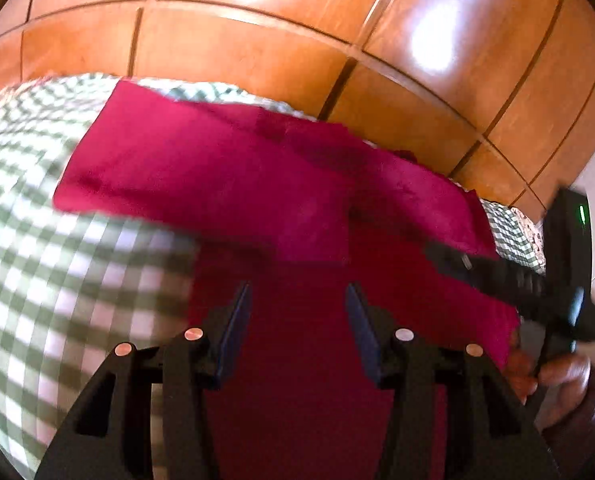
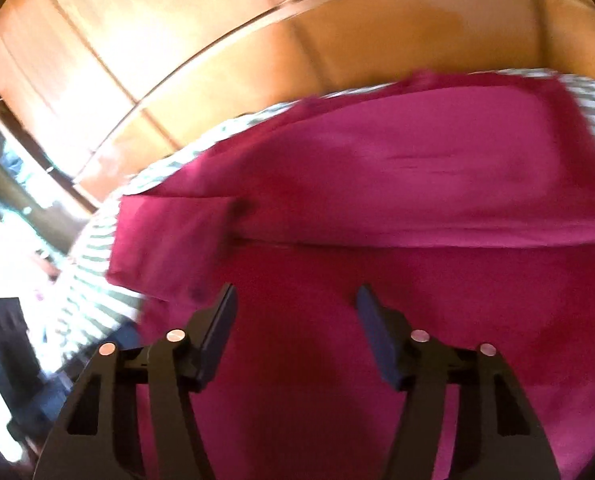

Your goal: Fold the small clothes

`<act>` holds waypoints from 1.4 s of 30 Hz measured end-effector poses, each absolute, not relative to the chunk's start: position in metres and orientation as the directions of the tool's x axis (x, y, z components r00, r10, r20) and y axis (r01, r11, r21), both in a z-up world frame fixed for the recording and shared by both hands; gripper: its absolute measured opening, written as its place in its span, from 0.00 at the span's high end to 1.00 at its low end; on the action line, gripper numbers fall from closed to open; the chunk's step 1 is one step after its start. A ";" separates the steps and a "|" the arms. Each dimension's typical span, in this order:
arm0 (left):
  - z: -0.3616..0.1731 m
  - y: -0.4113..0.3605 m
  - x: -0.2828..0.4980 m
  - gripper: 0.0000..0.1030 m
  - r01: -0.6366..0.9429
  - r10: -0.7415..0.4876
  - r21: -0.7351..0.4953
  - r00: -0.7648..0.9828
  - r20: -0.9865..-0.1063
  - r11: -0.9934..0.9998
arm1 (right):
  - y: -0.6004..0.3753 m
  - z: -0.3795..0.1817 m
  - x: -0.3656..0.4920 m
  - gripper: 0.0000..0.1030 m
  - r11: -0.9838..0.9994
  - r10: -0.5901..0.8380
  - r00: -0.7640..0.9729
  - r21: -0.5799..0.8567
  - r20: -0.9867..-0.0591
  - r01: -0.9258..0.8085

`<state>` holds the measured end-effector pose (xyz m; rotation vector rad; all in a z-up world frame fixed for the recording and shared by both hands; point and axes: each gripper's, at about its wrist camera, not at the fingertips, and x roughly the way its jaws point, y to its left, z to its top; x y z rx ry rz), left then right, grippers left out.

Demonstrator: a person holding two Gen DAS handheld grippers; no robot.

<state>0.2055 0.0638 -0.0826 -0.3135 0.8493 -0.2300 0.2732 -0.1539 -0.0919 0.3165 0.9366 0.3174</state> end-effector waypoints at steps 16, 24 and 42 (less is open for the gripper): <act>-0.112 0.069 0.199 0.53 0.048 -0.324 -0.384 0.640 -0.697 0.922 | -0.087 0.024 0.297 0.96 0.923 0.384 0.714 0.235 -0.585 -0.304; -0.112 0.064 0.201 0.53 0.046 -0.308 -0.364 0.639 -0.705 0.930 | -0.184 0.040 0.298 0.96 0.976 0.198 0.794 0.187 -0.574 -0.108; -0.072 0.084 0.235 0.46 -0.001 -0.312 -0.407 0.639 -0.703 0.914 | -0.285 -0.092 0.318 0.94 0.975 -0.022 0.650 0.127 -0.759 0.181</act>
